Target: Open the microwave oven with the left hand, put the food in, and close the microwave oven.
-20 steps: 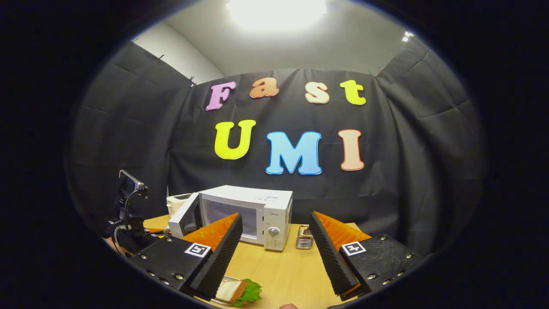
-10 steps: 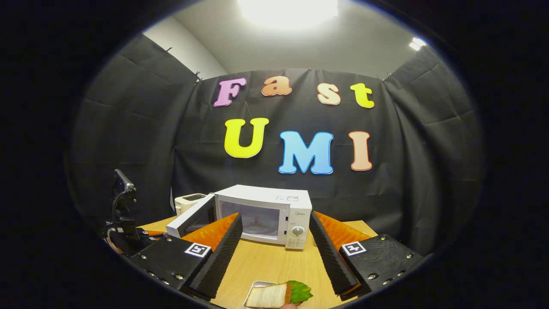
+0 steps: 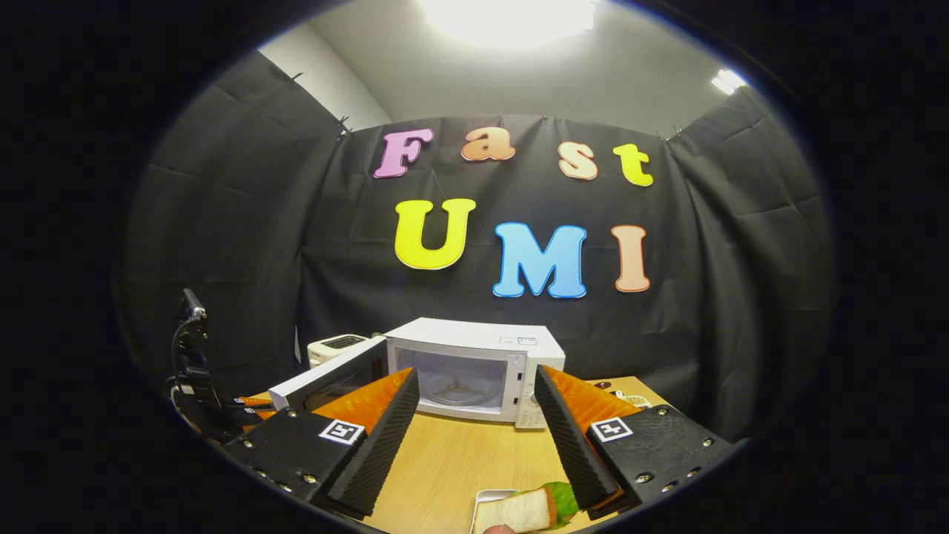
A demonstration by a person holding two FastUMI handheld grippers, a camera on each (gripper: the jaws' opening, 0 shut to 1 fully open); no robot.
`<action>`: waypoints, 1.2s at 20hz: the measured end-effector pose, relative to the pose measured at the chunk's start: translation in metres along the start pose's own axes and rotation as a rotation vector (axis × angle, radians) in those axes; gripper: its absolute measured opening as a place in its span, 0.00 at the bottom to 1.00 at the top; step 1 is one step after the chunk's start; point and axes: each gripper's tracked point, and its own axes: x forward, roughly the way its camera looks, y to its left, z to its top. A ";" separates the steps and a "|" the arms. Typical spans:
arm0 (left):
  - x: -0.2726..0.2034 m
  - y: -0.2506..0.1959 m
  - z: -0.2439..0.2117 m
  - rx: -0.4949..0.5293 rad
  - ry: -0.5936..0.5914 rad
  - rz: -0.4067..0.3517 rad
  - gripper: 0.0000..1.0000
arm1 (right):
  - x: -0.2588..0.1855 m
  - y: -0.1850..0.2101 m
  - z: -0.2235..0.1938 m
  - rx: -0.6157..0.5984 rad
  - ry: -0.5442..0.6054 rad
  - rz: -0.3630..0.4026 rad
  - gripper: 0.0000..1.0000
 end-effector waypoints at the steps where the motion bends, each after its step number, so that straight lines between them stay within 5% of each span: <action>1: -0.001 0.004 -0.001 -0.010 -0.002 0.006 0.16 | 0.002 0.001 0.001 -0.001 0.004 0.006 0.95; 2: -0.005 0.008 0.000 -0.016 0.006 0.021 0.22 | 0.004 0.001 0.002 -0.004 0.005 0.012 0.95; 6: -0.033 0.020 0.006 -0.013 -0.023 0.097 0.90 | 0.012 -0.013 -0.005 0.014 0.048 0.047 0.95; 7: -0.042 0.019 0.012 -0.012 -0.039 0.113 0.97 | 0.015 -0.021 -0.008 0.028 0.064 0.055 0.95; 18: -0.117 -0.009 0.100 -0.052 -0.224 0.324 0.98 | 0.032 -0.091 -0.091 0.115 0.392 0.179 0.95; 24: -0.124 -0.032 0.104 0.010 -0.213 0.399 0.98 | 0.021 -0.105 -0.157 0.195 0.586 0.247 0.95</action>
